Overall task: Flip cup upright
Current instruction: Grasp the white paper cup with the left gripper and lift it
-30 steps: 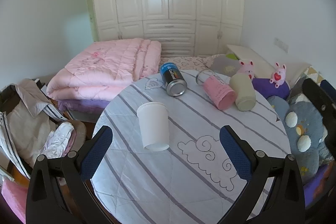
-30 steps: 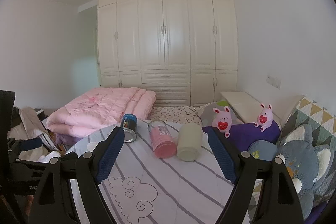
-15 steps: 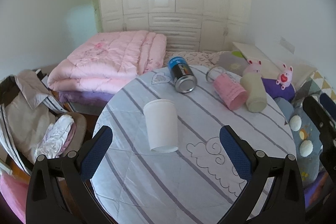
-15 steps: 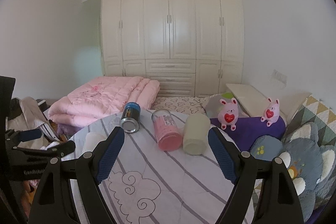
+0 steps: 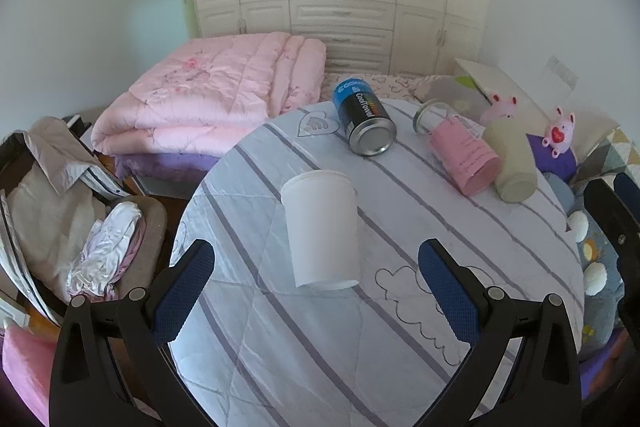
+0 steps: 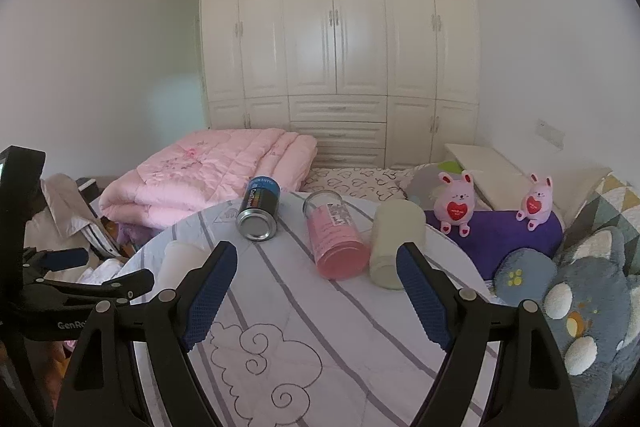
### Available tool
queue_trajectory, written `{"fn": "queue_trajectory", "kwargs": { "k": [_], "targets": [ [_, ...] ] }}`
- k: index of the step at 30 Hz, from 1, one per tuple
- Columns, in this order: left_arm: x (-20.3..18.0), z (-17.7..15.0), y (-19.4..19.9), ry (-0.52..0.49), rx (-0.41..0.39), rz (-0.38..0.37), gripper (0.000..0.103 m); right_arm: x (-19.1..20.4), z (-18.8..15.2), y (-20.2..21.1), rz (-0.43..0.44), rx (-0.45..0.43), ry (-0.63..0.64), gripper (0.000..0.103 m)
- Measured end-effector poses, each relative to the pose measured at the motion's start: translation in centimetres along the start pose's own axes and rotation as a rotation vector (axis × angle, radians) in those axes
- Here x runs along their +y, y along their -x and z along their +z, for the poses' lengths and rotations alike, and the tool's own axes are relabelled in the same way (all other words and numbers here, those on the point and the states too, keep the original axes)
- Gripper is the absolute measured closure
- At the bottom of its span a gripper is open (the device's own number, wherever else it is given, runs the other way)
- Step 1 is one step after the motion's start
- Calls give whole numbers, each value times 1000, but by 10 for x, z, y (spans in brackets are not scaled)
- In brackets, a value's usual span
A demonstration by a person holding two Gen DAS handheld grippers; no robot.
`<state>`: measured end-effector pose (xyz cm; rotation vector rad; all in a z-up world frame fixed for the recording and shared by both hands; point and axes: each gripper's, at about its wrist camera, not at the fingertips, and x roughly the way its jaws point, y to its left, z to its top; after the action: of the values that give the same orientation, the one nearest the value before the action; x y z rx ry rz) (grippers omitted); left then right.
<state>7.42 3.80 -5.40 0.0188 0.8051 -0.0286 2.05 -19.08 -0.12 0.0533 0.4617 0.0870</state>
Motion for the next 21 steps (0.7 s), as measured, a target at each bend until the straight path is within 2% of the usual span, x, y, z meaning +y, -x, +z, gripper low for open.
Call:
{"fn": "queue_trajectory", "kwargs": {
  "k": [3, 9, 18, 19, 20, 21],
  "targets": [
    [-1, 2, -14, -3, 26, 15, 0, 2, 1, -11, 11, 21, -3, 20],
    [0, 2, -55, -16, 130, 27, 0, 6, -2, -30, 25, 49, 2, 20],
    [-4, 10, -100, -25, 196, 22, 1, 0, -4, -46, 25, 91, -2, 20],
    [-5, 11, -104, -28, 207, 23, 8, -1, -5, -48, 25, 94, -4, 20],
    [-6, 11, -108, -34, 216, 23, 23, -2, -4, -49, 24, 97, -4, 20],
    [-6, 12, -111, -35, 224, 18, 31, -3, -4, -50, 22, 100, -5, 20]
  ]
}}
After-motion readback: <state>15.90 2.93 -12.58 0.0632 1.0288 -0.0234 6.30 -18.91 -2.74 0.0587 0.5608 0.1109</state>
